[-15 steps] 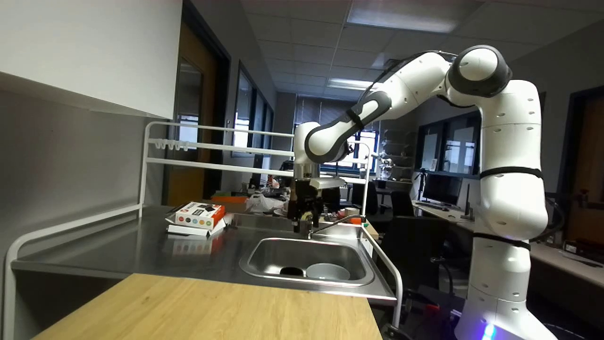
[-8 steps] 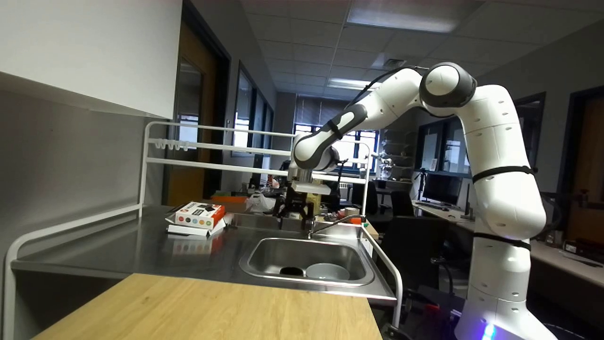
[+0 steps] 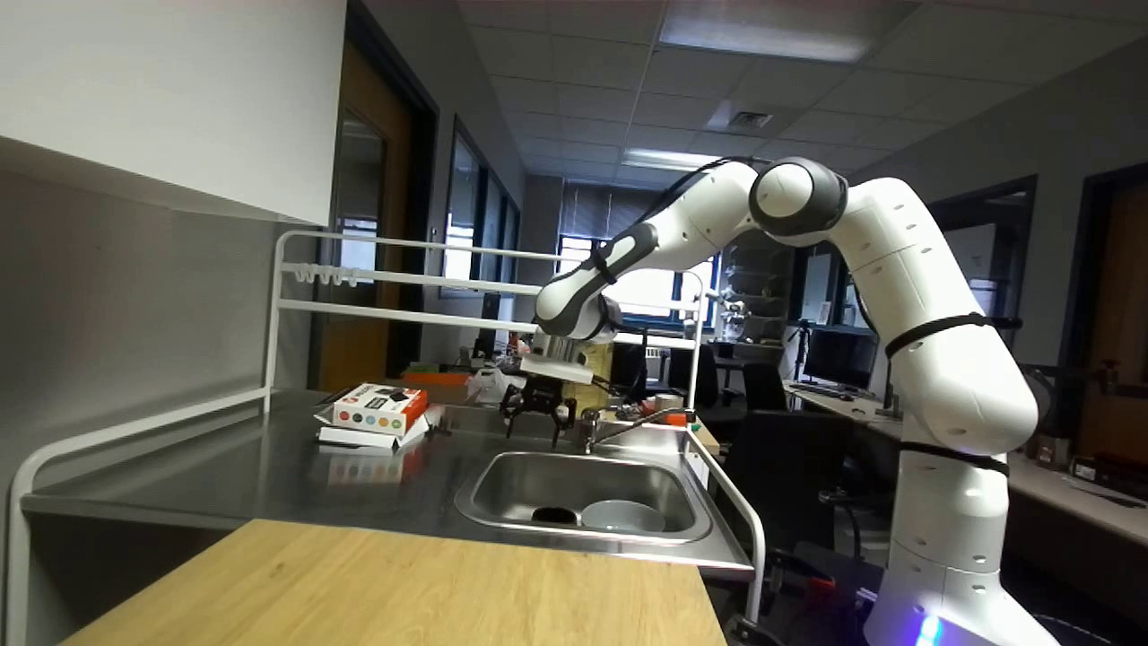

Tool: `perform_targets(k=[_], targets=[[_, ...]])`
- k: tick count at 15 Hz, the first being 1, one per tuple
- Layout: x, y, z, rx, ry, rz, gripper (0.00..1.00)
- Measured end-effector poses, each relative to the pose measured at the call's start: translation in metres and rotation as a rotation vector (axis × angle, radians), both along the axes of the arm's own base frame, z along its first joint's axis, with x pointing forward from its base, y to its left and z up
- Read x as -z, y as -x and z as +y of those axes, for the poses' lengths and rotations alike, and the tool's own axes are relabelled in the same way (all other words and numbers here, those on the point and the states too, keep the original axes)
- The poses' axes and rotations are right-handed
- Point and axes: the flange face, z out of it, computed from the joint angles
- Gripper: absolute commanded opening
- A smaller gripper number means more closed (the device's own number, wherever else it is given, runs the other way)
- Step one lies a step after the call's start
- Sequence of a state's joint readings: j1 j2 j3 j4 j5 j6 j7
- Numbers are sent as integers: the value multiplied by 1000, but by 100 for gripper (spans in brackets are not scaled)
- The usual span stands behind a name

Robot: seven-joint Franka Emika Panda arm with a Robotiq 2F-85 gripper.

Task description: Remove the brown mug from the sink

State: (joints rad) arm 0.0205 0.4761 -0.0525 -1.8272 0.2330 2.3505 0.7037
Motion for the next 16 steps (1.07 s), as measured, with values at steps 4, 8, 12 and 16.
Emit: perform_targets(k=[4, 8, 12, 16], targets=[[38, -4, -25, 200, -23, 75, 100], [56, -1, -14, 339, -78, 160, 100], [62, 1, 19, 418, -92, 208, 100], [76, 2, 24, 506, -81, 227, 100]])
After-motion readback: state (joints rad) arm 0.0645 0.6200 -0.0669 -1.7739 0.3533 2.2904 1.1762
